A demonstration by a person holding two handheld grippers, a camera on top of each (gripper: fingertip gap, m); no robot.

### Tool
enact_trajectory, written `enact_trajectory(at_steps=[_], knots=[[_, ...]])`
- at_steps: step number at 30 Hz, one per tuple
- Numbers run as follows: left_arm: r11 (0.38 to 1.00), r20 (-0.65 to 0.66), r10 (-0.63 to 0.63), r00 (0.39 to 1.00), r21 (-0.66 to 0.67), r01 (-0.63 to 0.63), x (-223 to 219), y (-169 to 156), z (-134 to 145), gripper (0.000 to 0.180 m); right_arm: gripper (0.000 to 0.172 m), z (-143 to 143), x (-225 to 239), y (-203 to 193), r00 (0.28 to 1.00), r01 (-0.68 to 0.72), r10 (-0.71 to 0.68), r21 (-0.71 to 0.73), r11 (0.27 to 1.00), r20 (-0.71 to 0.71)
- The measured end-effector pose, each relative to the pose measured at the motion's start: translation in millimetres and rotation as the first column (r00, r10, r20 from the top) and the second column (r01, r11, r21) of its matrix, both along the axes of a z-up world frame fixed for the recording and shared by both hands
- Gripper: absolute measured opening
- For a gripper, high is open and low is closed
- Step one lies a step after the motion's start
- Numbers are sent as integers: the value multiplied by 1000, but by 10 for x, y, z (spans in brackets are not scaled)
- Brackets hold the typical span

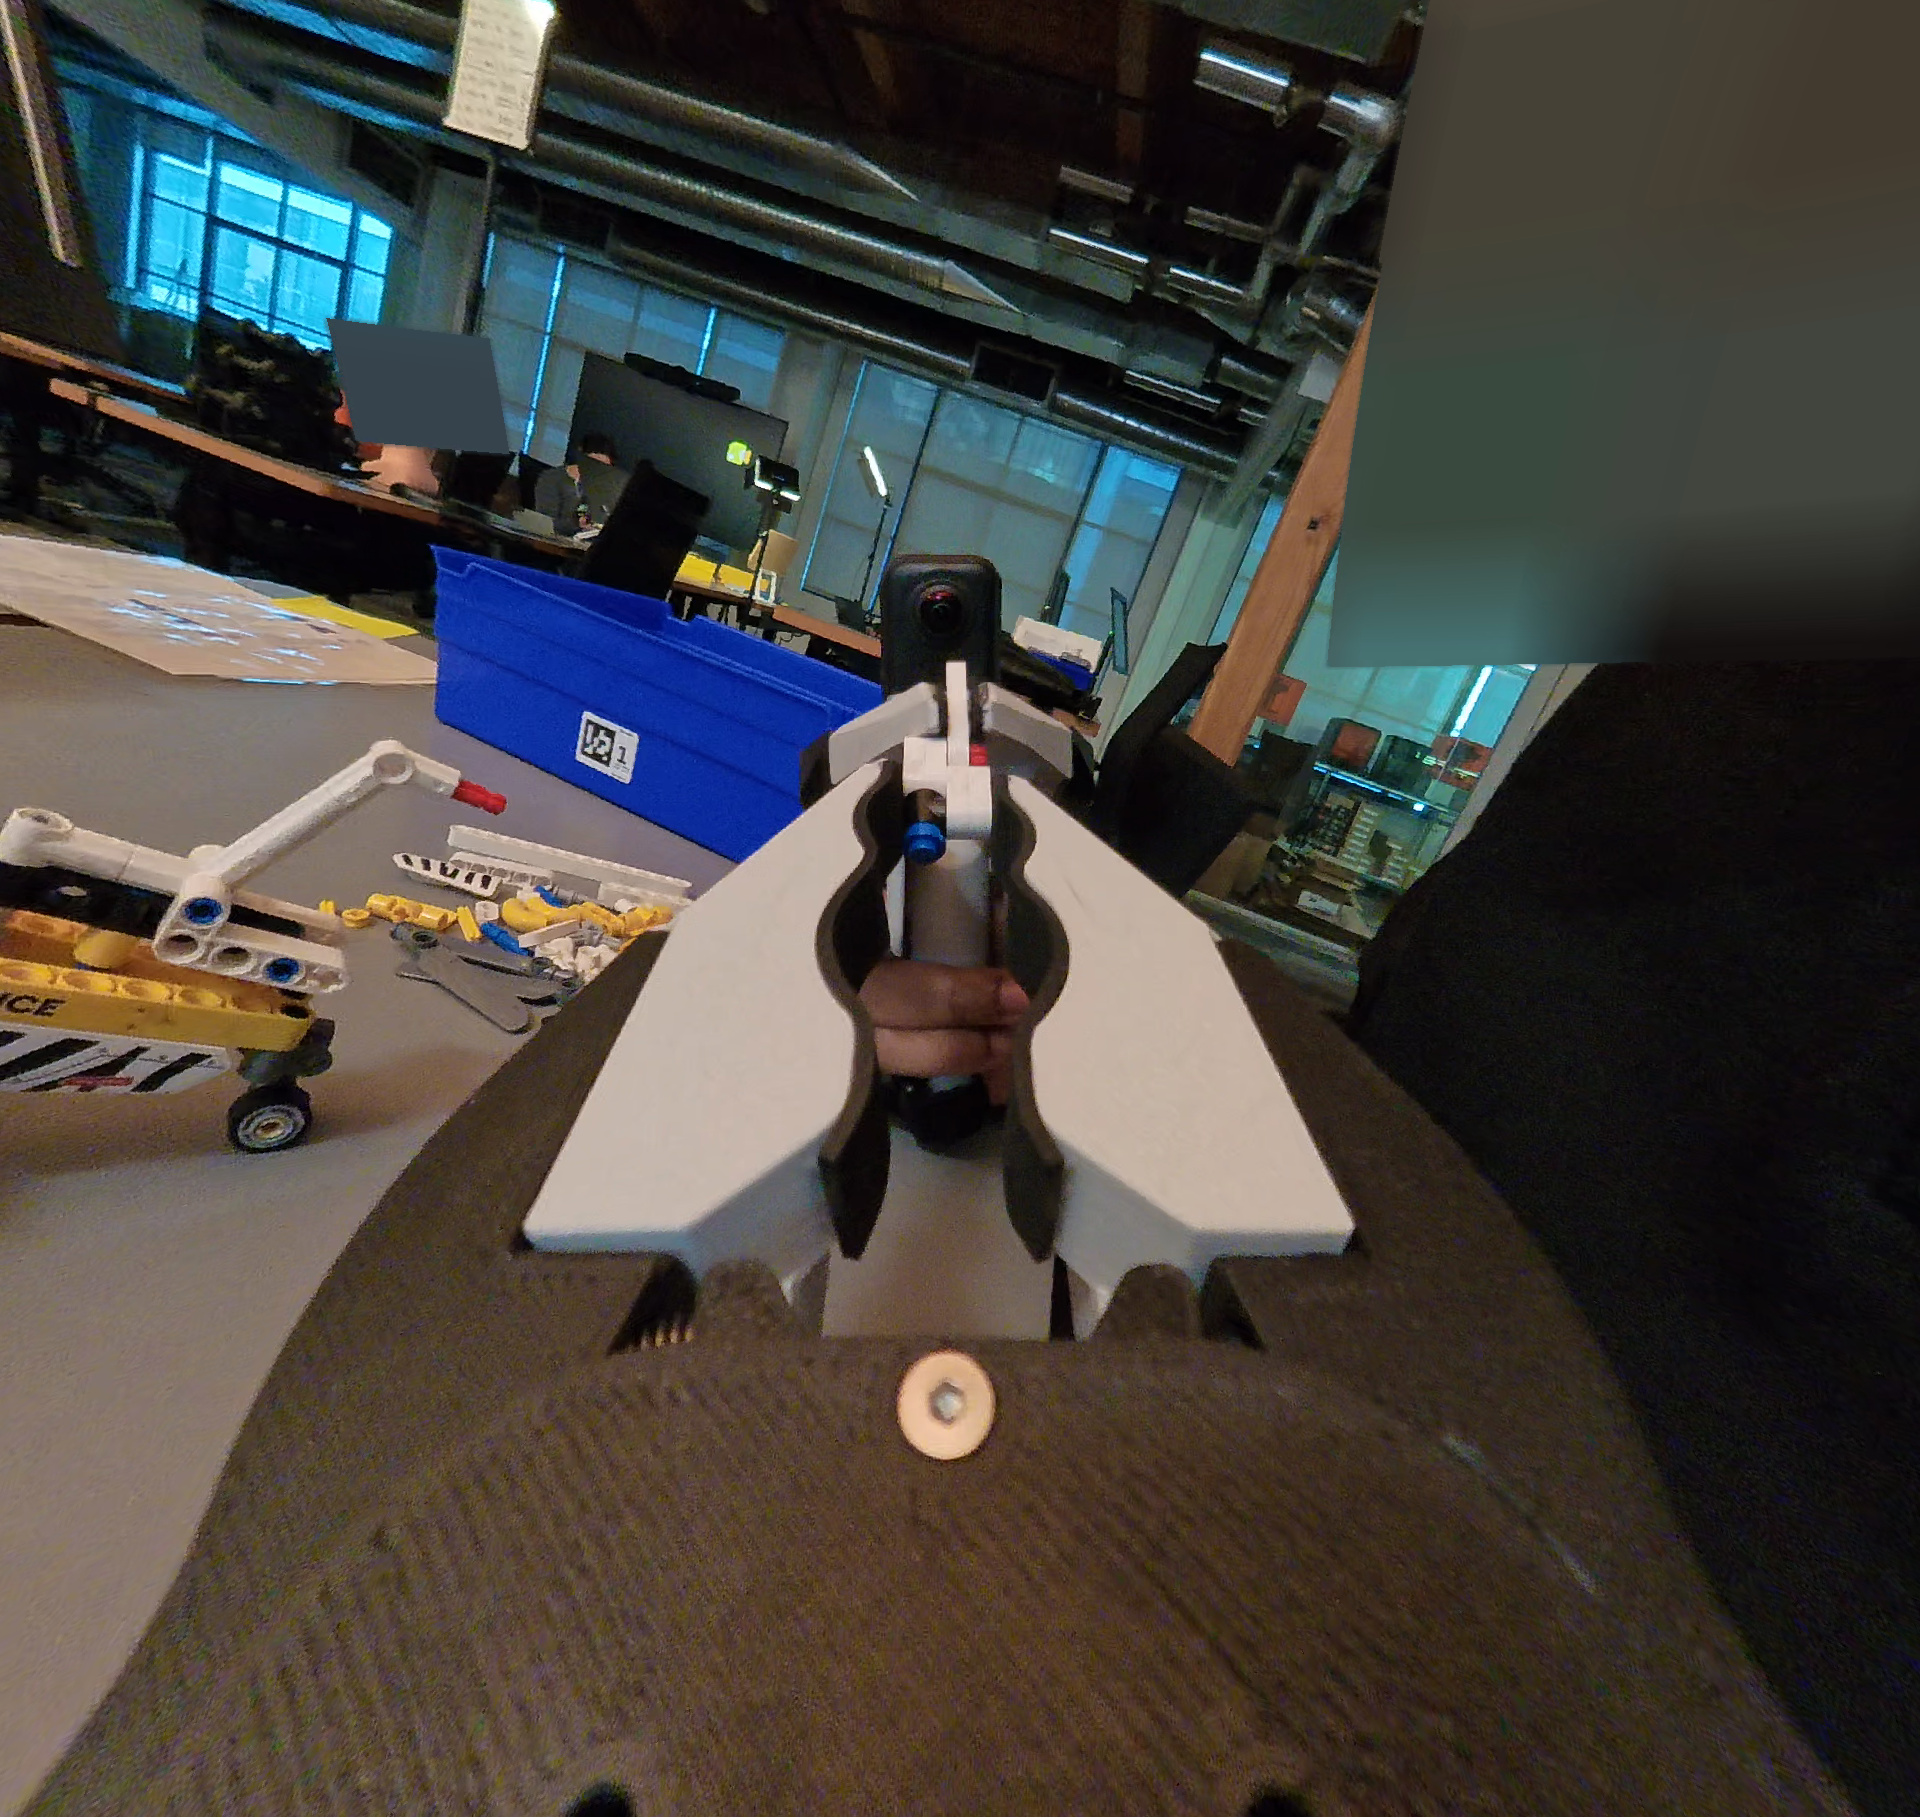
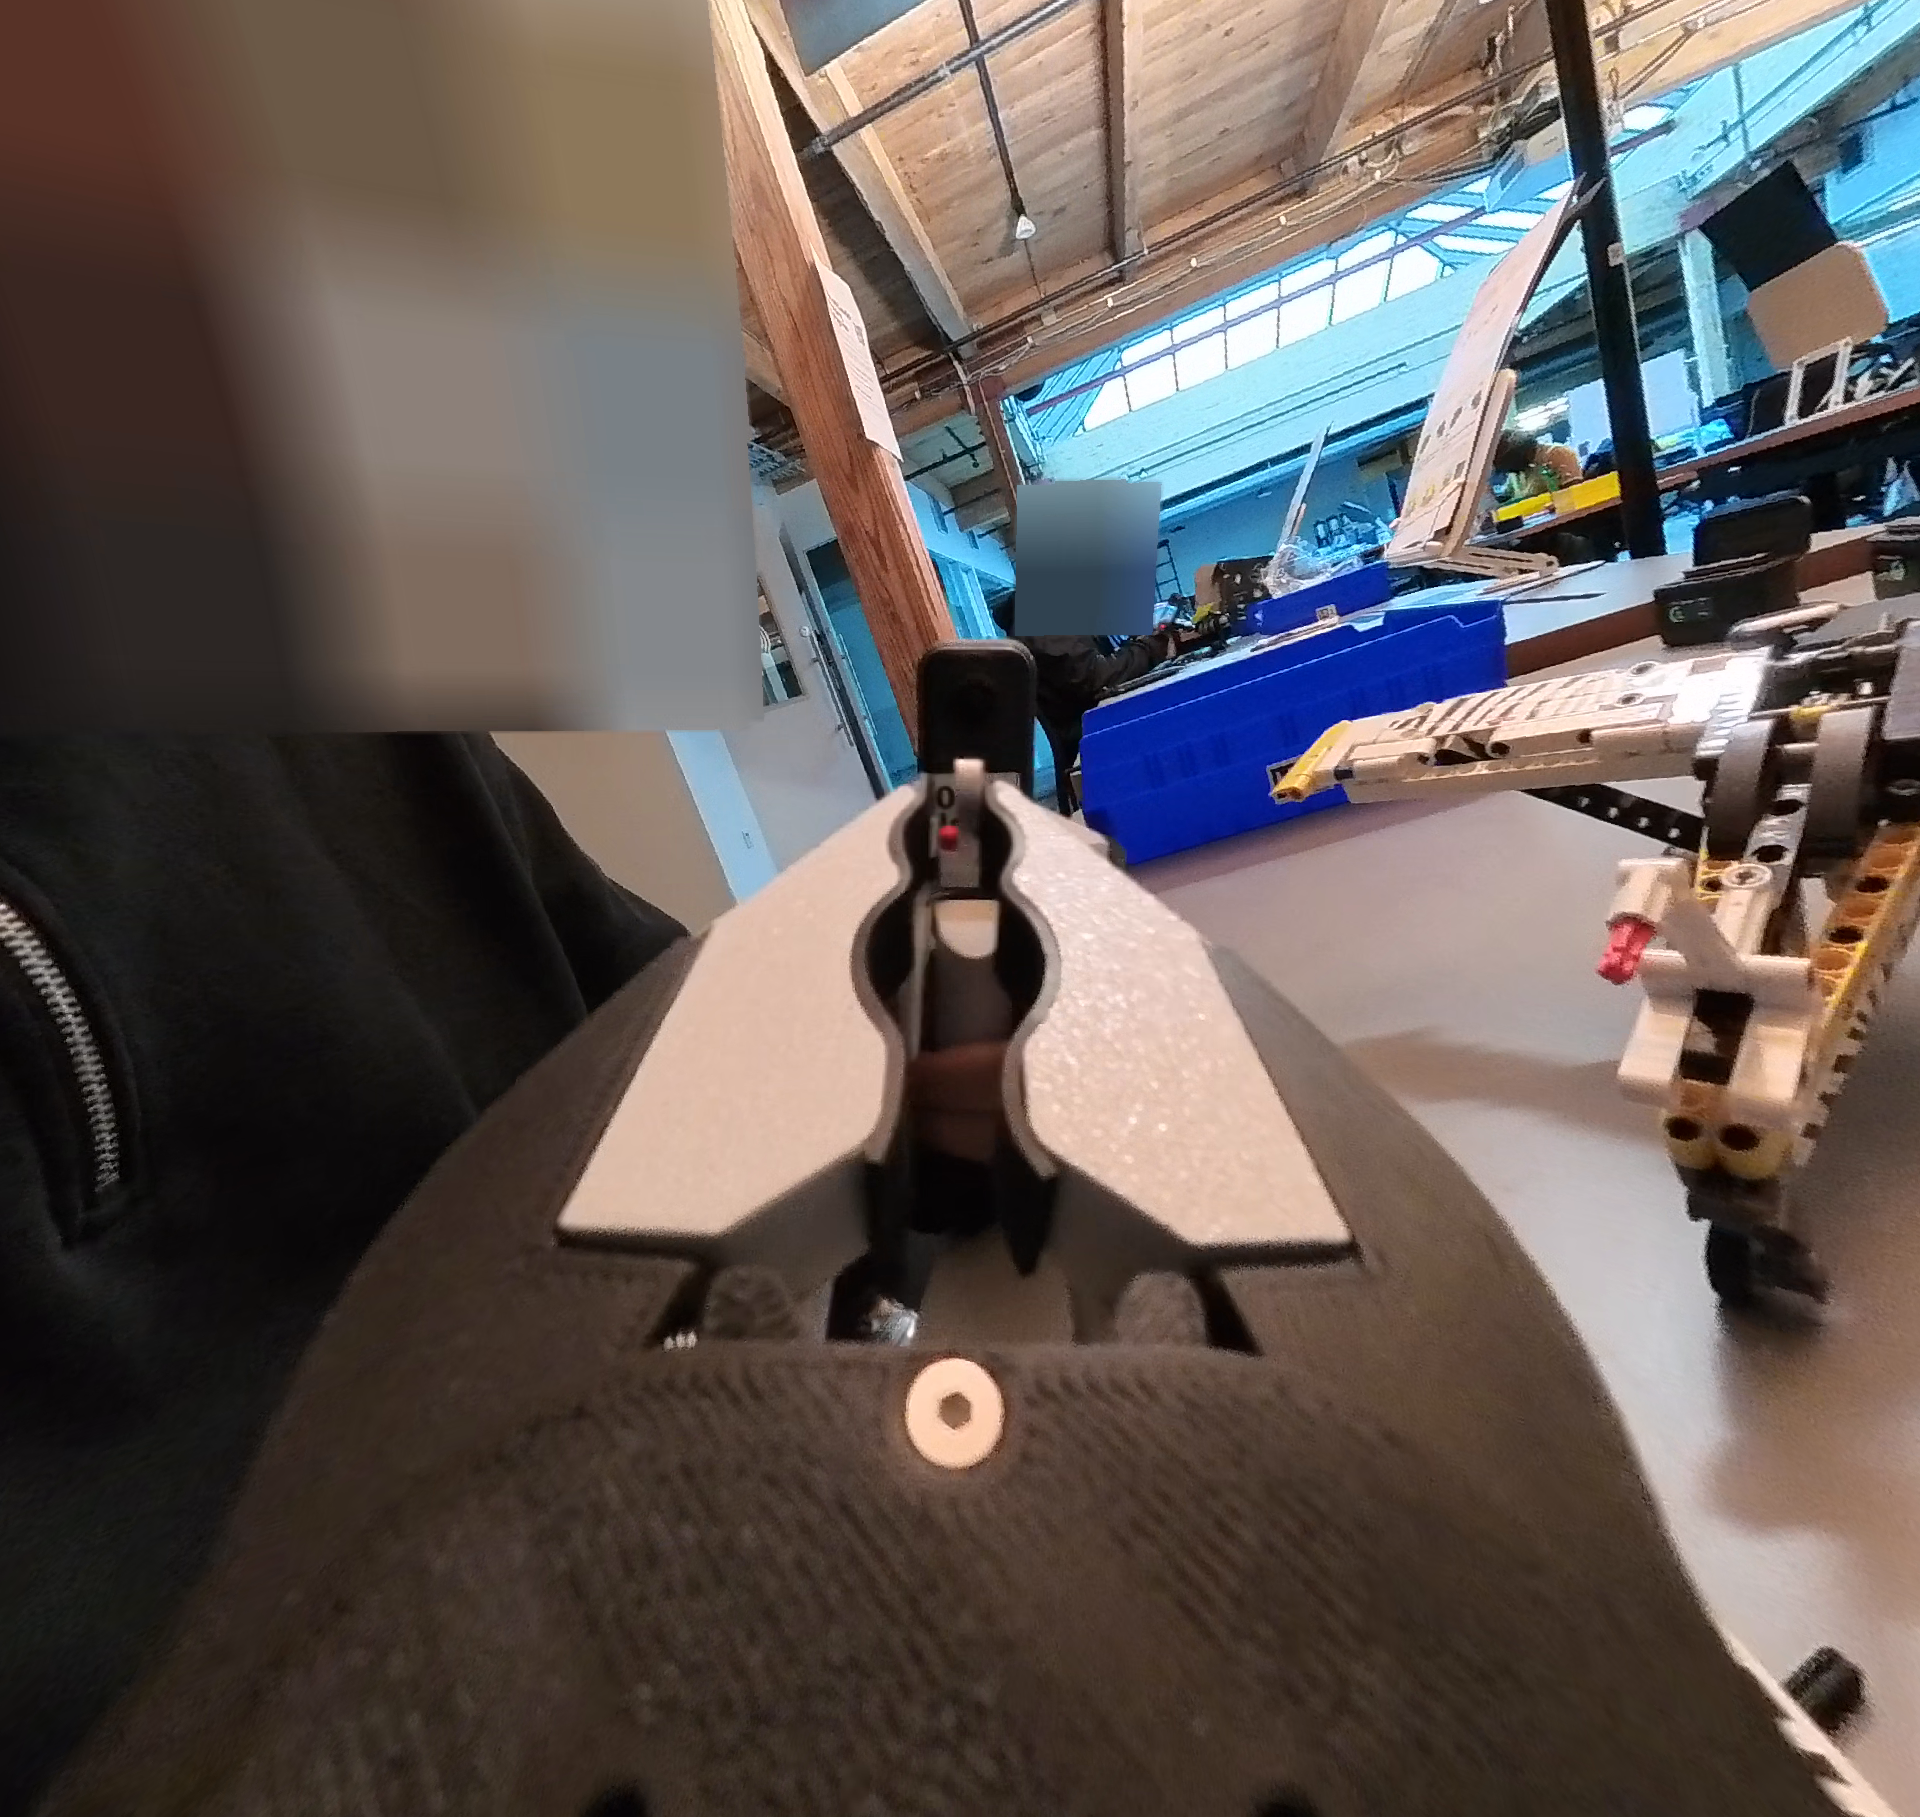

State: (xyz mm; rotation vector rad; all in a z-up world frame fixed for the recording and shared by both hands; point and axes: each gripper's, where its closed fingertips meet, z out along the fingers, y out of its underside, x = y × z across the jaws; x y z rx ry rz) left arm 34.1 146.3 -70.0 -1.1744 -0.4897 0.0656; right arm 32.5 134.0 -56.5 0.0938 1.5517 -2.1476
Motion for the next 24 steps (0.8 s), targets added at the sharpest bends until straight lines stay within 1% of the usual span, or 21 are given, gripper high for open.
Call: enact_trajectory(at_steps=[2, 7, 9, 10, 11, 13, 15, 19, 24], knots=[[1000, 15, 27, 1000, -7, -27, -47, -18, -15, 12, 18, 30, -8, 18, 1000, -8, 9, -23, 1000, 19], [999, 31, 33, 999, -4, -33, -75, -30, -25, 12, 20, 41, -24, 29, 1000, -4, 5, -31, 1000, 27], [999, 32, 35, 999, -3, -35, -80, -36, -27, 12, 15, 28, -39, 22, 1000, 3, -2, -23, 1000, 31], [999, 33, 34, 999, -1, -34, -81, -38, -26, 12, 8, 9, -60, 13, 999, 13, -13, -12, 1000, 36], [999, 33, 33, 999, 1, -33, -81, -40, -24, 12, 4, -9, -78, 5, 999, 22, -23, 1, 1000, 38], [999, 33, 35, 999, 0, -35, -83, -41, -25, 12, 1, -23, -95, 1, 999, 35, -35, 12, 999, 34], [999, 42, 51, 998, -8, -51, -107, -47, -38, 11, 1, -42, -117, -4, 998, 42, -43, 23, 999, 45], [998, 50, 69, 996, -18, -68, -131, -48, -53, 11, 1, -68, -129, 2, 990, -23, 15, 49, 999, 142], [999, 55, 48, 997, -5, -48, -119, -29, -47, 11, 2, -63, -98, 25, 985, -64, 55, 53, 997, 162]])
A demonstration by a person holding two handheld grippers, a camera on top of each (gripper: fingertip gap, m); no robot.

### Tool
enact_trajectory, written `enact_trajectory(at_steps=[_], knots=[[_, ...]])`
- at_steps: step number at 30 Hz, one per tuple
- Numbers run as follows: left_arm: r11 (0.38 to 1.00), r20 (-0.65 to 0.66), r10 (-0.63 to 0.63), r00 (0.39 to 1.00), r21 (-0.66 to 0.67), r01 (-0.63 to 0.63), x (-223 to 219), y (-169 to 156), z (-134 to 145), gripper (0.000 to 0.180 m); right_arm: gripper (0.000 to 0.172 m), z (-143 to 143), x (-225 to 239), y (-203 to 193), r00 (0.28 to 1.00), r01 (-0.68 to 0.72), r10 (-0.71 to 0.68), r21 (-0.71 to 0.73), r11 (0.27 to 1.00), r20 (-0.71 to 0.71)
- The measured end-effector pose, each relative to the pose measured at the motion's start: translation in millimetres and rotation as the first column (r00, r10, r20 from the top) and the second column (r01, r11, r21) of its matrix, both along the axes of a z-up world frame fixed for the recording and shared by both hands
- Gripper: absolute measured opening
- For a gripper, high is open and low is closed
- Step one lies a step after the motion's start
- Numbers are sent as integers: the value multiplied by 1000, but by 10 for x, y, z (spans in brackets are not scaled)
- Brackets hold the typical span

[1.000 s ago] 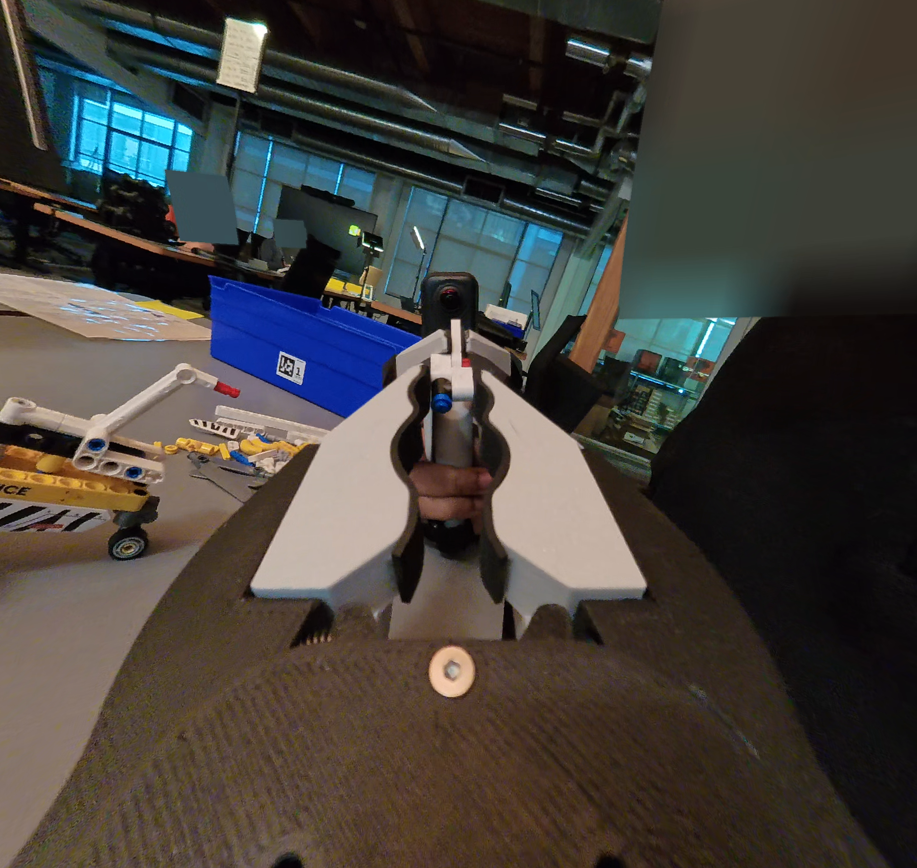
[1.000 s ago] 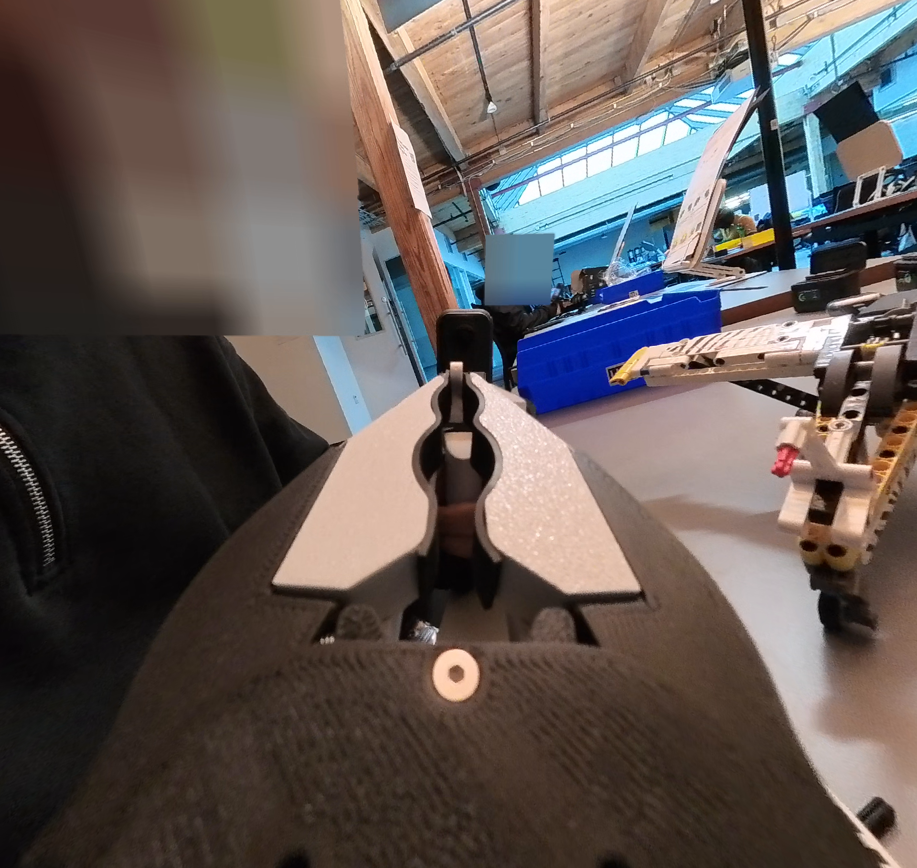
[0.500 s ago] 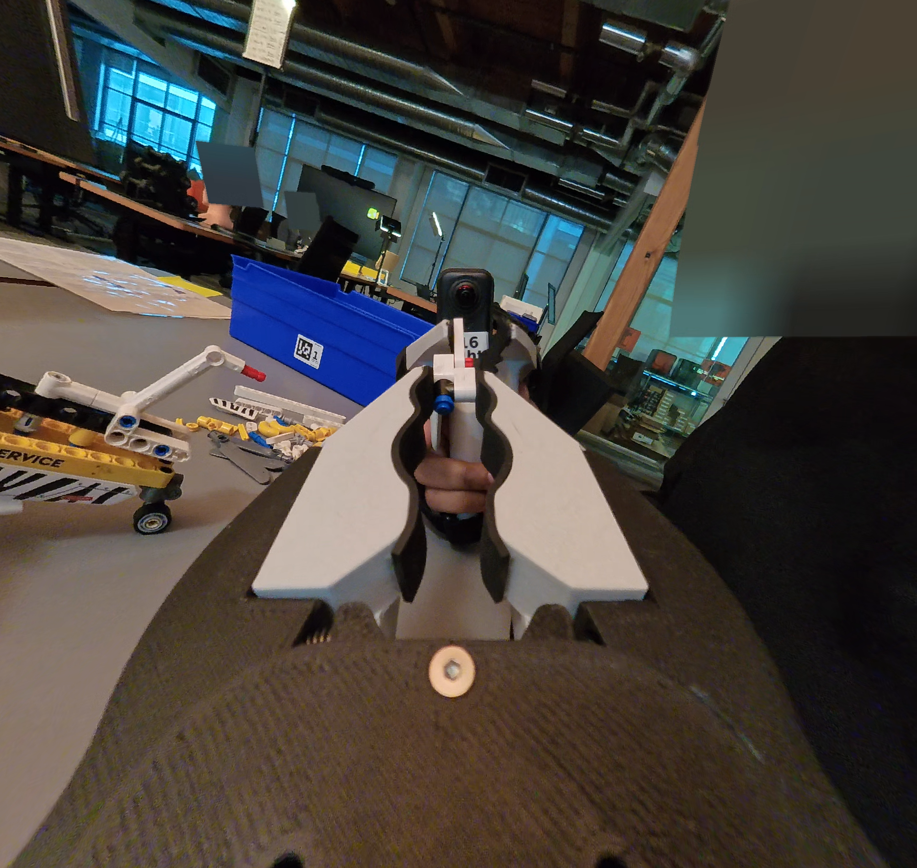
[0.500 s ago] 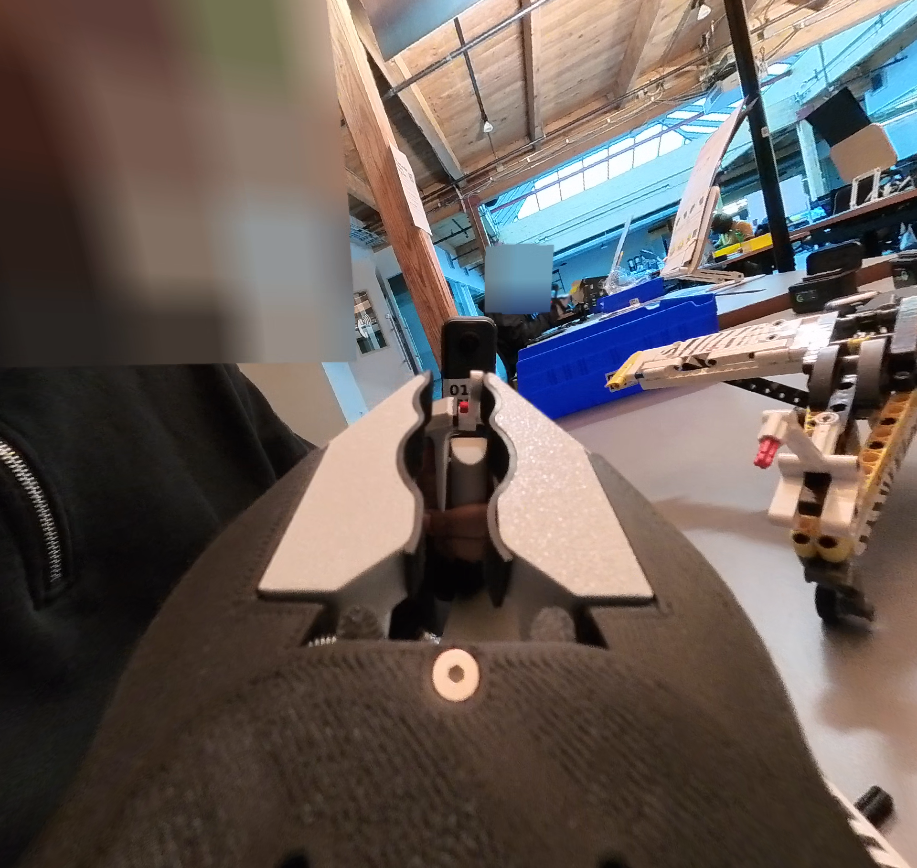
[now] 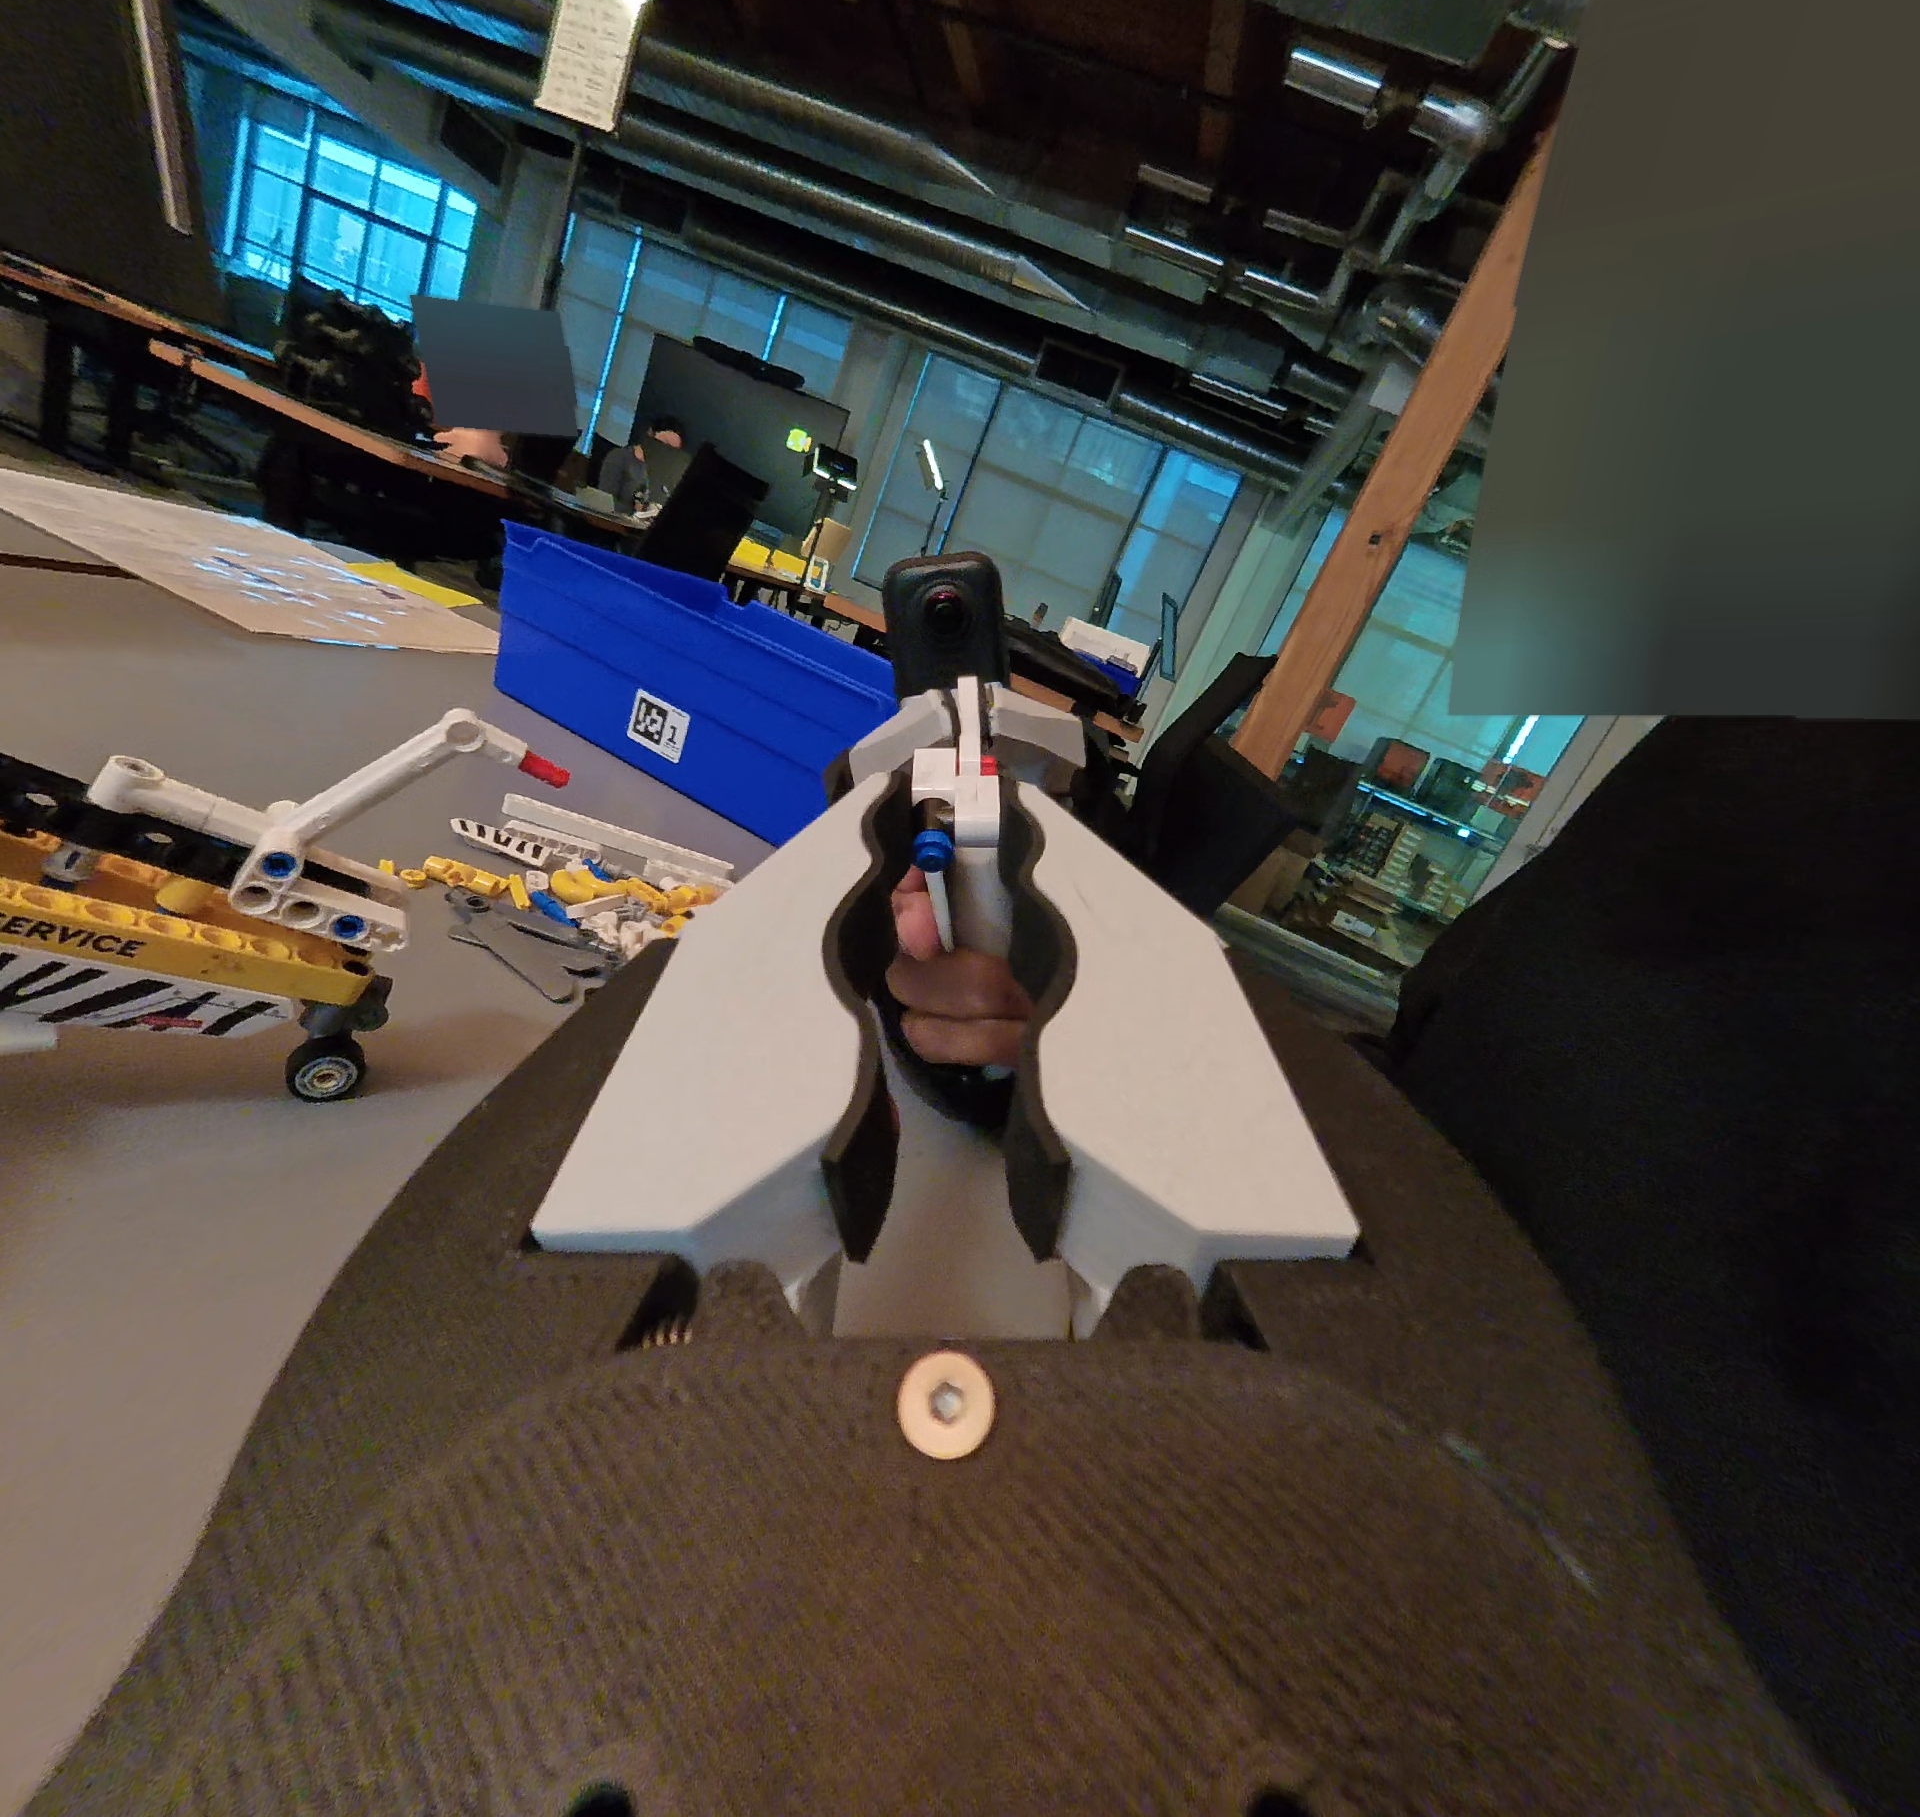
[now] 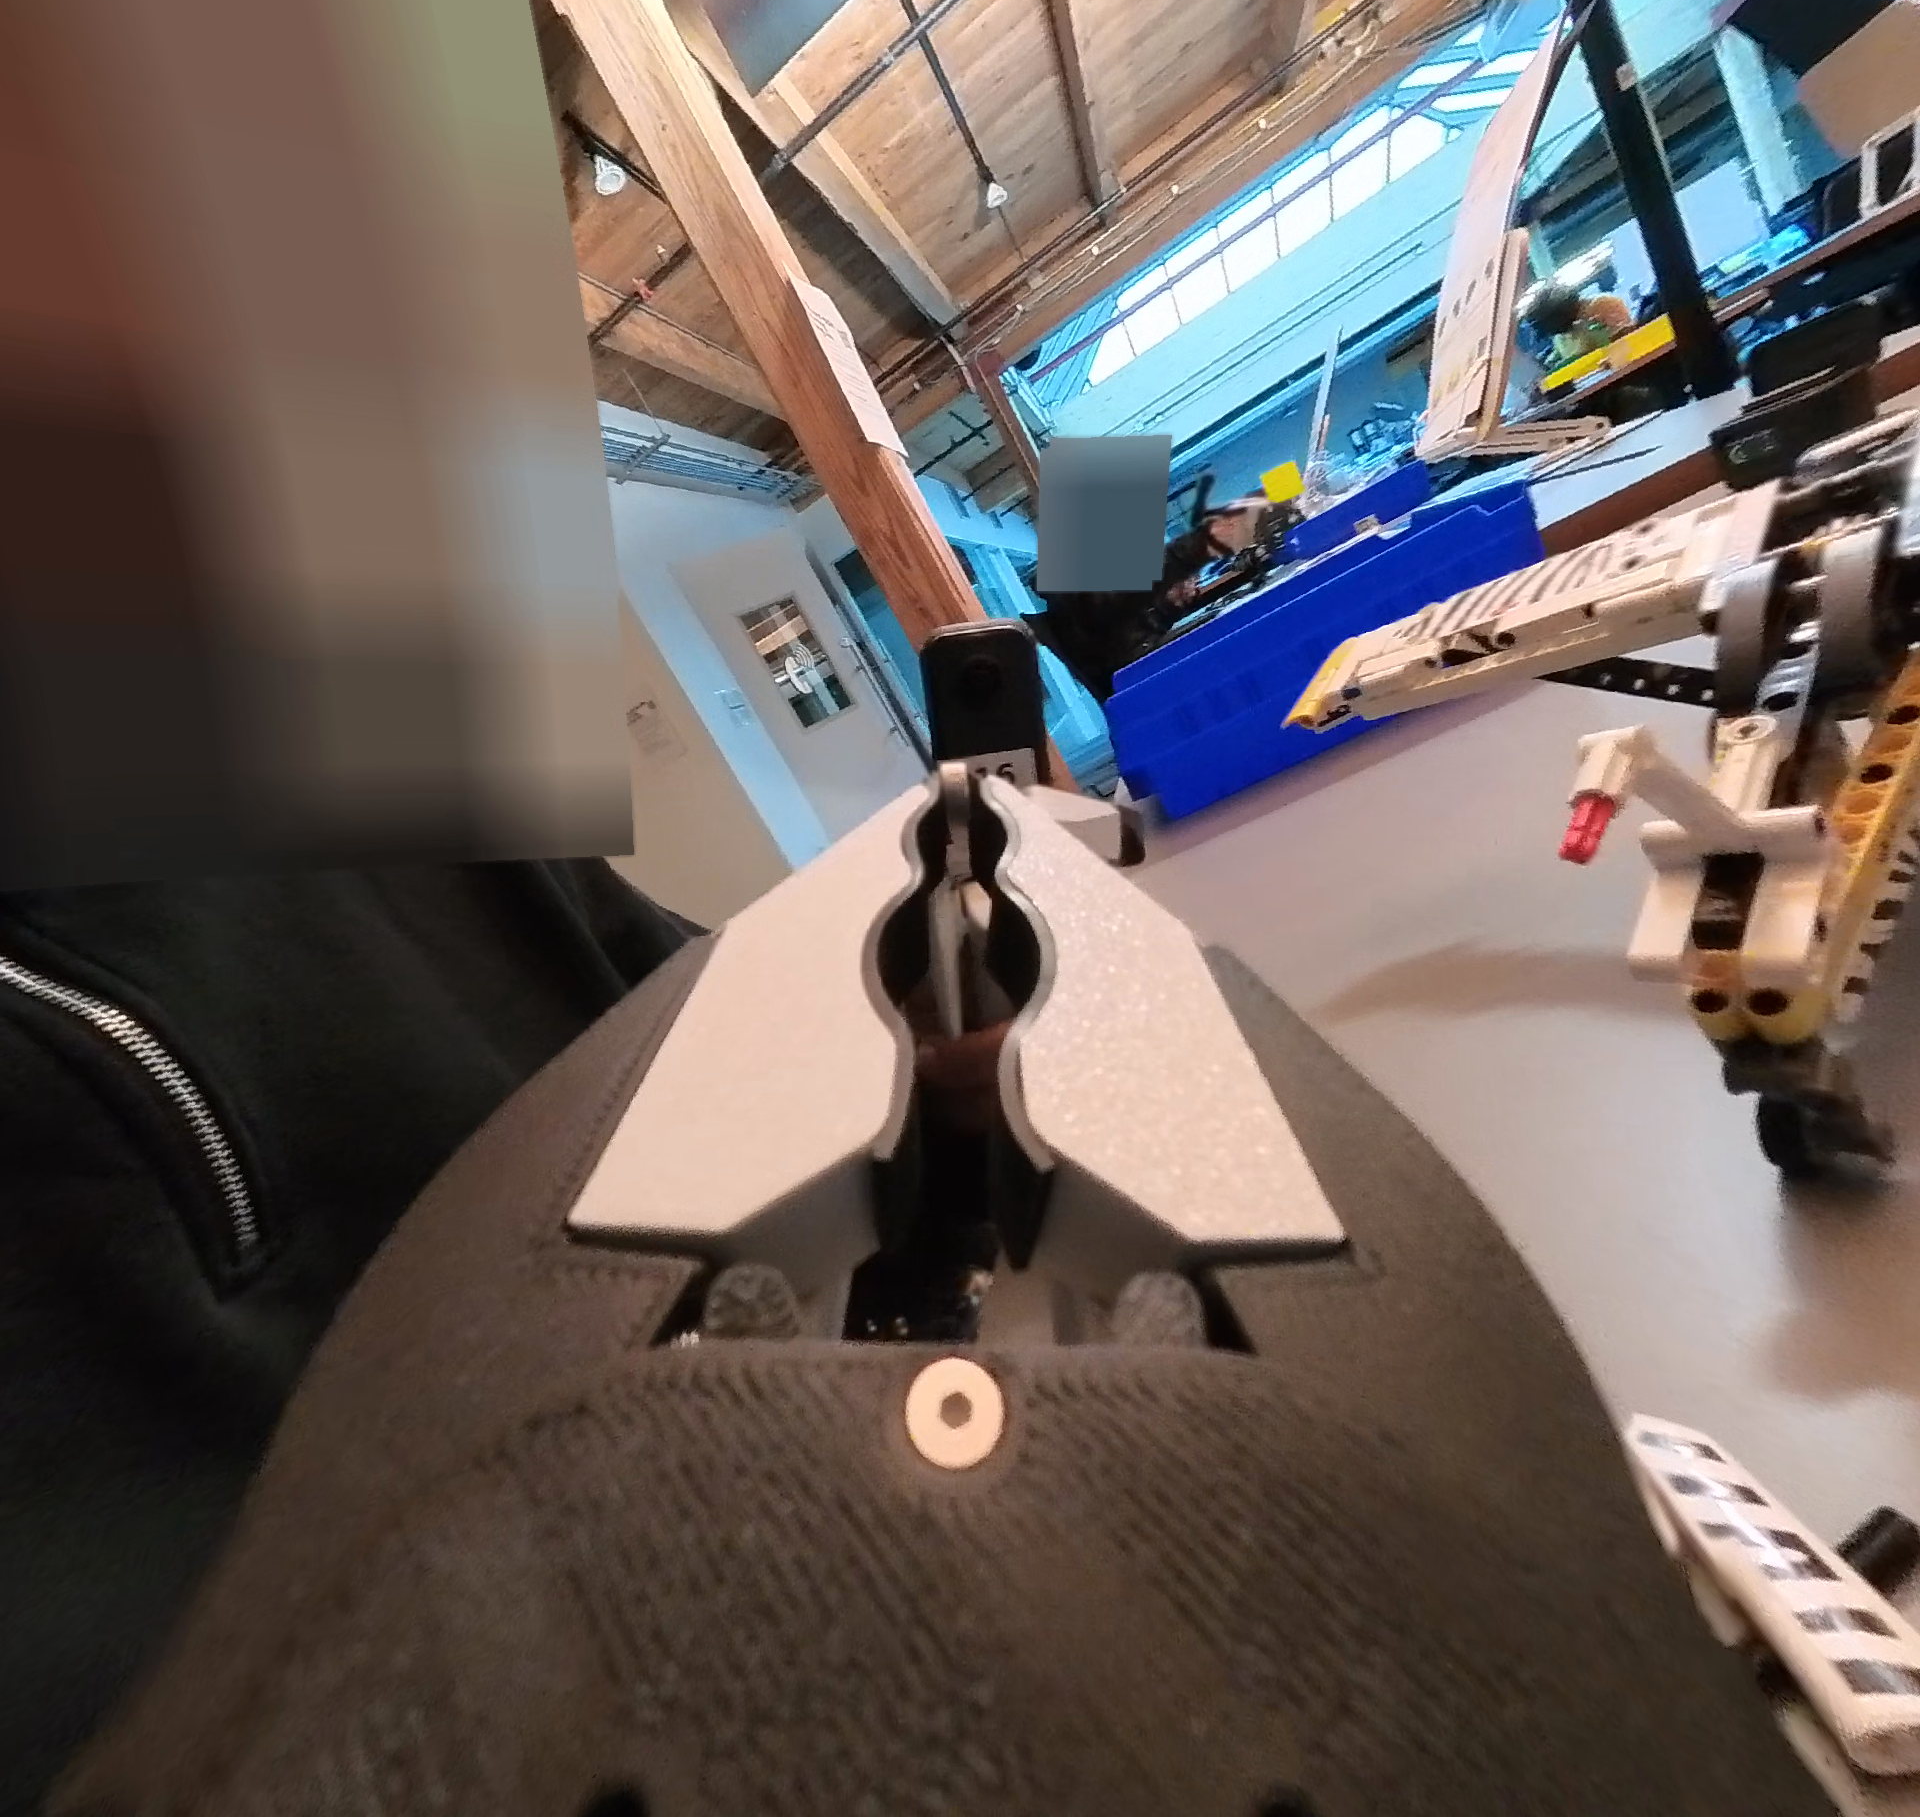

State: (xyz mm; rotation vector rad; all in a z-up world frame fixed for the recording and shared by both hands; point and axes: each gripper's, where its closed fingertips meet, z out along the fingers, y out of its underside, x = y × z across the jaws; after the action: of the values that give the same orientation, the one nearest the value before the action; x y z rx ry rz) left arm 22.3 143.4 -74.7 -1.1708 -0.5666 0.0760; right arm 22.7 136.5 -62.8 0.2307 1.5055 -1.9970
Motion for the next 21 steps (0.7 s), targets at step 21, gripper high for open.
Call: enact_trajectory(at_steps=[21], knots=[[986, 49, 167, 985, 1, -167, -224, -272, -38, 12, 1, 17, -32, 56, 951, 178, -169, 11, 984, -260]])
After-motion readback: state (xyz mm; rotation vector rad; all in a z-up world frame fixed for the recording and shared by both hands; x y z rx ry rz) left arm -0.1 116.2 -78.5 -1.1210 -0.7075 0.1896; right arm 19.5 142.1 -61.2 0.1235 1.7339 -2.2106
